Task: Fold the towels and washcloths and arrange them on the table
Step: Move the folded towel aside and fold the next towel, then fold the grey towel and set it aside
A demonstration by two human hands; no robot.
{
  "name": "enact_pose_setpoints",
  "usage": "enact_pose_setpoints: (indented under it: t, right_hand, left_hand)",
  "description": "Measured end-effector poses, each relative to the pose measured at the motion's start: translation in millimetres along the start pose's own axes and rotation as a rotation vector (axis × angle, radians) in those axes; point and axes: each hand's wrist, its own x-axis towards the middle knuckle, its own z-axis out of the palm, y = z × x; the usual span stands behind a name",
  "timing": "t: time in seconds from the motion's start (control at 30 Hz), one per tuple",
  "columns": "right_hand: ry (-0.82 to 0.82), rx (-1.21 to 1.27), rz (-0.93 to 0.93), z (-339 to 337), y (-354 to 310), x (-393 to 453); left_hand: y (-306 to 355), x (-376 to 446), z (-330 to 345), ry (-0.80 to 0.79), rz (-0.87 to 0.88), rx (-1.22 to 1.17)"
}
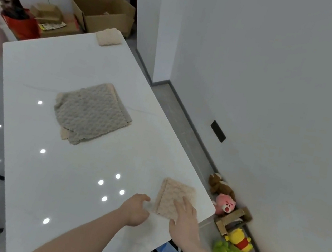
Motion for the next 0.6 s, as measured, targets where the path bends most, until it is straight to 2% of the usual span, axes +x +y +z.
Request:
enact_pose_setpoints:
  t: [0.13,0.33,0.43,0.6]
  right_hand:
    - [-0.111,0.037,0.056,9,-14,7]
    - [-0.112,-0.029,0.081,17,-15,11]
    - [-0.085,-0.059,0.096,17,-20,8]
    - [0.061,-0.002,0.092,36,-59,-20]
  left_hand:
    - [-20,-15,-13,0.047,-0.010,-0.002]
    - [-69,-48,-46,0.149,-0.029,-0.027]
    - [-96,-63,-62,0.185,-0.032,-0.029]
    - [-132,-85,-87,0.174,0.009,-0.020]
